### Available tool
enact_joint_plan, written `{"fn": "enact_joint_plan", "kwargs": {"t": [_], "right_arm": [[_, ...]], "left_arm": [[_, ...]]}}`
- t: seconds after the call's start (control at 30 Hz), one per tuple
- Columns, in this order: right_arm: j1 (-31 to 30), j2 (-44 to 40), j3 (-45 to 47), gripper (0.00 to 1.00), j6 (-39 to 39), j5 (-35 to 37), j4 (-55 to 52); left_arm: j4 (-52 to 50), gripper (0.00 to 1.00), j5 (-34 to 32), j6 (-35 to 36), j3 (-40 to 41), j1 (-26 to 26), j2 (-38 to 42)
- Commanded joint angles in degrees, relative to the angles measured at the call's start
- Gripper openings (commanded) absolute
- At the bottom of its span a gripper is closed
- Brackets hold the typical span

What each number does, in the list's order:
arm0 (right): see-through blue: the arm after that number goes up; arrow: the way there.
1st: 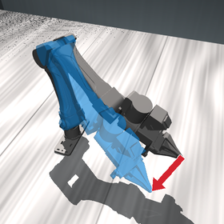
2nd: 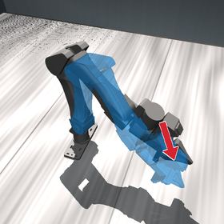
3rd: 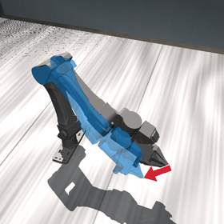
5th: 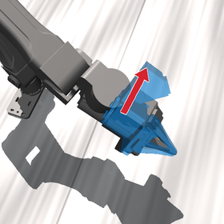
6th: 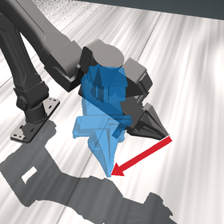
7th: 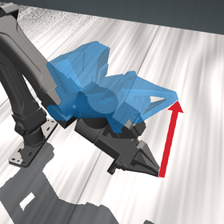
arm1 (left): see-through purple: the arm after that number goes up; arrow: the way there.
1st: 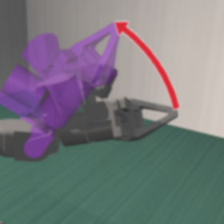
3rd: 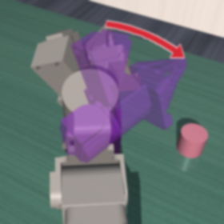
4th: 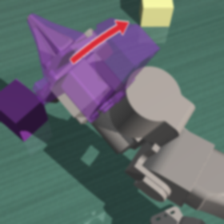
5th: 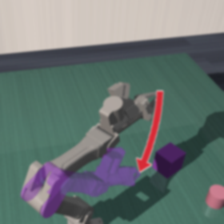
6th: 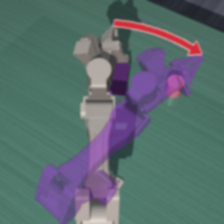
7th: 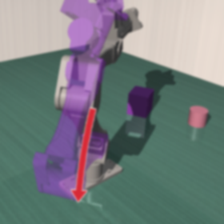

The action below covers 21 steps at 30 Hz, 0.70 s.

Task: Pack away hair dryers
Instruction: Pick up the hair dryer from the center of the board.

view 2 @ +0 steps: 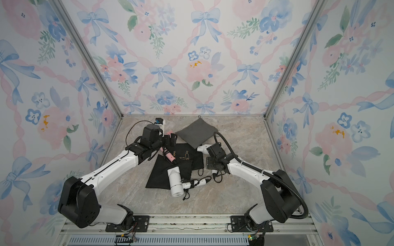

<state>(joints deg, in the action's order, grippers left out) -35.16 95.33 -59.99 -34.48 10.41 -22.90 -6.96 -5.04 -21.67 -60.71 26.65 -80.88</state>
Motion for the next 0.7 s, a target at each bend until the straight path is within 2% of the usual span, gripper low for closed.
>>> {"fn": "enact_joint_plan", "kwargs": {"t": [0.0,0.23,0.47,0.67], "right_arm": [[1.0,3.9,-1.5,0.7,-1.0,-0.7,0.0],[1.9,6.7,-0.7,0.66,-1.0,-0.5,1.4],[2.5,8.1,-0.8,0.54,2.1,-0.4,3.6],[3.5,7.9,0.2,0.53,3.4,-0.5,5.5]], "left_arm": [[0.0,0.94,0.7,1.4,-2.1,0.3,-0.8],[0.1,0.94,1.2,1.9,-4.1,1.5,-1.6],[0.1,0.94,1.2,2.2,-6.0,3.4,-3.2],[0.2,0.94,0.9,2.1,-7.1,4.6,-4.1]]}}
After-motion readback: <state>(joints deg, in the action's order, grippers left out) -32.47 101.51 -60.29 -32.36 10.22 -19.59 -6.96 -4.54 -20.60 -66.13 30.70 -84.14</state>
